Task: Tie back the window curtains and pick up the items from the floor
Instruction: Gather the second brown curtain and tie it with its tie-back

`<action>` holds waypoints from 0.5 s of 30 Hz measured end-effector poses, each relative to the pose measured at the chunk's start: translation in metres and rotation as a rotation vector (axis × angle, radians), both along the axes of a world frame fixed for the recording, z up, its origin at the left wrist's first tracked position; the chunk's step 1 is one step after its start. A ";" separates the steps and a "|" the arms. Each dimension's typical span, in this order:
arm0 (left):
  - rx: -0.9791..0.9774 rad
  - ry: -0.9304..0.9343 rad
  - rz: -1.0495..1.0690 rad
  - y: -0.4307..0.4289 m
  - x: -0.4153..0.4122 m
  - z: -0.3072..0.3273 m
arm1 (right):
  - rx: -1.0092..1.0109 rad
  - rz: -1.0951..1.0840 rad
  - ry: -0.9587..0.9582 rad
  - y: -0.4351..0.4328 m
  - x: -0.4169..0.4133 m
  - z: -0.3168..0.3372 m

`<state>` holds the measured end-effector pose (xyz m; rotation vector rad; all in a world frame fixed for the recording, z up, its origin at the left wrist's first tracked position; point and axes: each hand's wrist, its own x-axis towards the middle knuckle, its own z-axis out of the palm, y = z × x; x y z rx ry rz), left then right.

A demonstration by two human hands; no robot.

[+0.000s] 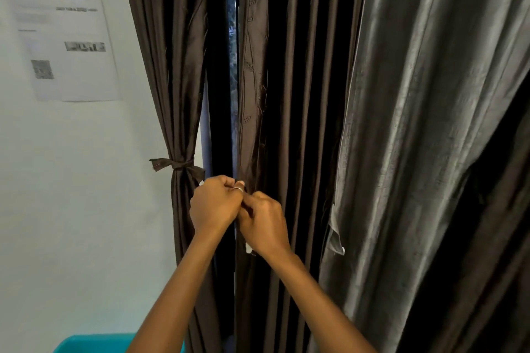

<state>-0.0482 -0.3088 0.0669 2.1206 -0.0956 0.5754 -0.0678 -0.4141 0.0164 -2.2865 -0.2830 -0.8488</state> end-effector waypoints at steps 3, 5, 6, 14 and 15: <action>0.056 -0.027 0.058 0.004 0.007 -0.004 | 0.091 -0.044 -0.012 -0.016 -0.006 0.005; 0.055 -0.023 0.075 0.010 0.011 -0.006 | 0.192 -0.274 -0.094 -0.030 -0.009 0.009; 0.052 -0.023 0.079 0.013 0.013 -0.006 | 0.217 -0.372 -0.110 -0.036 -0.009 0.013; 0.071 -0.080 0.128 0.035 0.016 -0.007 | 0.094 -0.534 0.086 -0.071 0.009 0.044; 0.074 -0.085 0.176 0.045 0.019 -0.006 | 0.107 -0.566 0.100 -0.082 0.011 0.046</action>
